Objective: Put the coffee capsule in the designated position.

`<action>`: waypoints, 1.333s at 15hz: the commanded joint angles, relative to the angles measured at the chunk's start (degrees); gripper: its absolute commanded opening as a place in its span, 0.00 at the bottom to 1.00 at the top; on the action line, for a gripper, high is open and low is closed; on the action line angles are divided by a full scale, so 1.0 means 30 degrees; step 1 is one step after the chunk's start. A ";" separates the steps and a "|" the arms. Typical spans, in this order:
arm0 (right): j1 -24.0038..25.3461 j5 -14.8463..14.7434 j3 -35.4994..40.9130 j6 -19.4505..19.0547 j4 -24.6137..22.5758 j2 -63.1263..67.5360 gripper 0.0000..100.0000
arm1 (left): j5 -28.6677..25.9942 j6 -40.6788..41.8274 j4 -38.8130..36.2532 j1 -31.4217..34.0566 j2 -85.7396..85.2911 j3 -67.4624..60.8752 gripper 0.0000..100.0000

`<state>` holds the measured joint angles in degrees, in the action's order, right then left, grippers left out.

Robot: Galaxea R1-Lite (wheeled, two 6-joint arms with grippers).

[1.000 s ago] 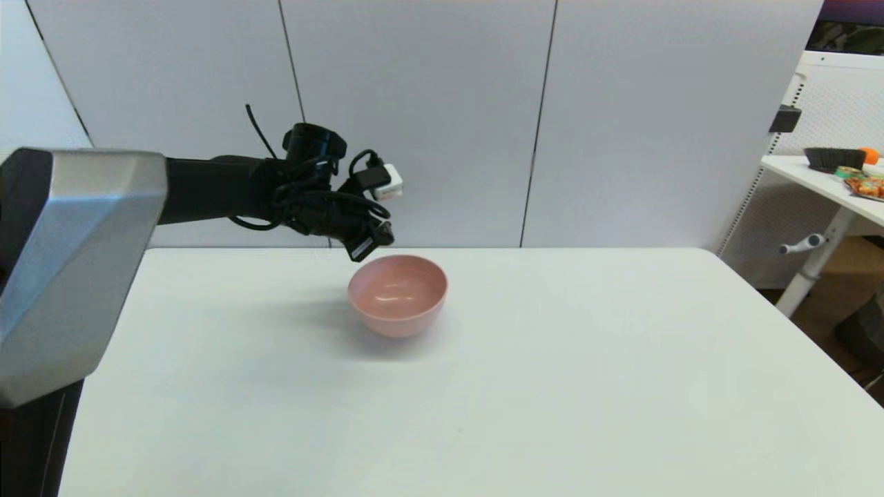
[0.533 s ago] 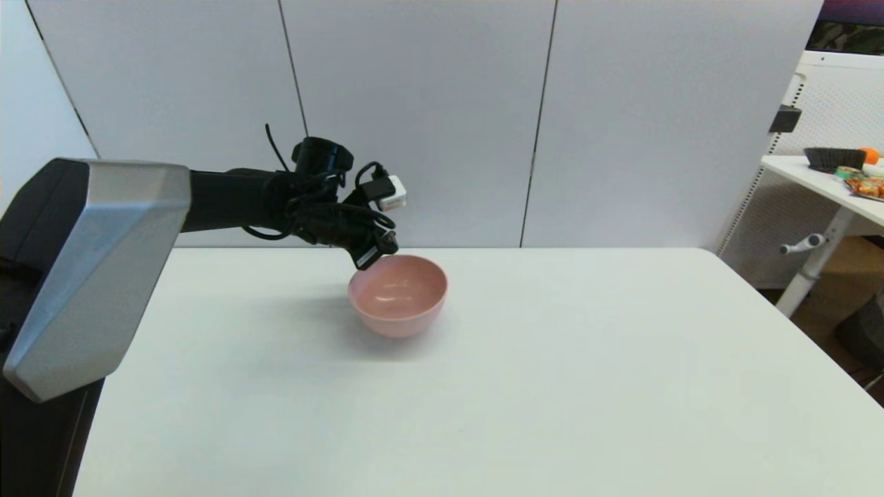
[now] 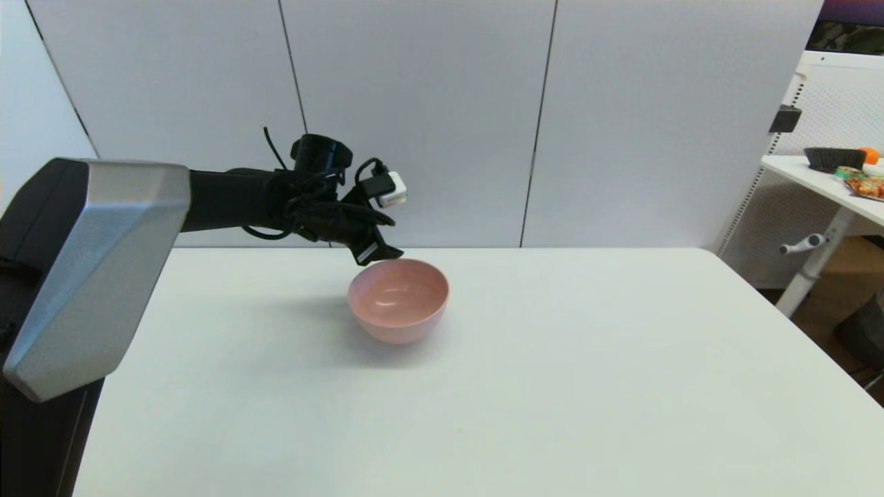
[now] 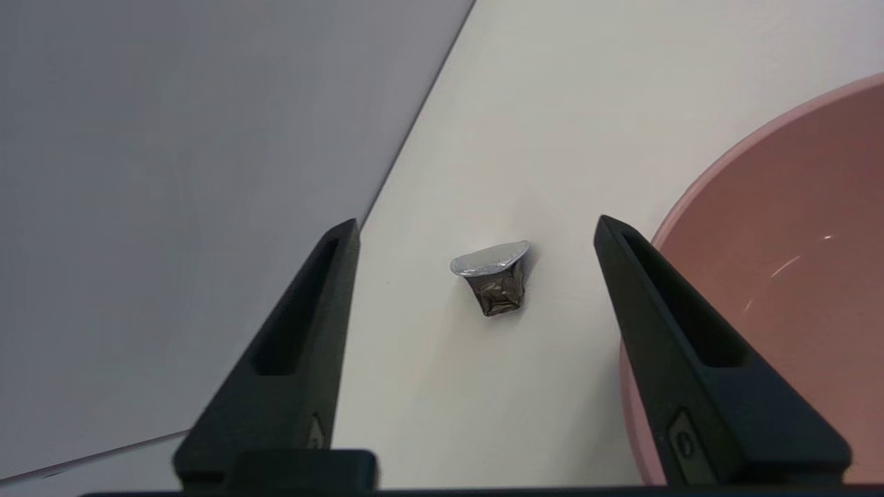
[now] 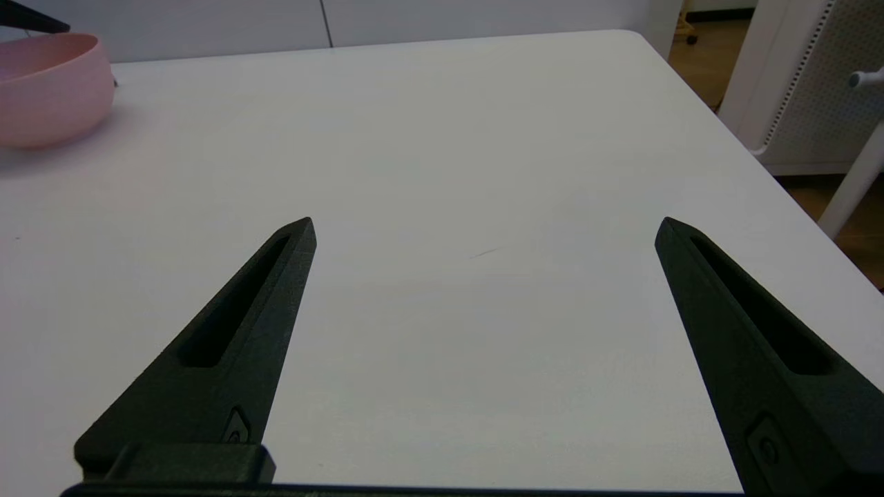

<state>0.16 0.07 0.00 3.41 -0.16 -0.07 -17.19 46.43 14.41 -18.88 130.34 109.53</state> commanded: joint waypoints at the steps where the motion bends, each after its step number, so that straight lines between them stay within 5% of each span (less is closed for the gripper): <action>1: 0.0035 0.0005 0.0000 0.0005 -0.0006 0.0024 1.00 | 0.0983 0.0108 0.0002 0.0025 -0.1523 -0.0007 1.00; 7: 0.0006 0.0005 0.0000 0.0005 -0.0006 0.0024 1.00 | 0.4148 -0.0478 0.0324 0.0669 -0.7793 -0.1237 1.00; 12: 0.0035 0.0005 0.0000 0.0005 -0.0006 0.0024 1.00 | 0.8513 -0.4550 0.0851 0.1373 -1.4678 -0.3259 1.00; 20: 0.0006 0.0005 0.0000 0.0005 -0.0006 0.0024 1.00 | 0.8425 -0.9794 -0.0731 0.4097 -2.6602 -1.6648 1.00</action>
<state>0.18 0.10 0.00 3.41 -0.13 -0.07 7.96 22.60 14.85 -8.57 66.26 74.52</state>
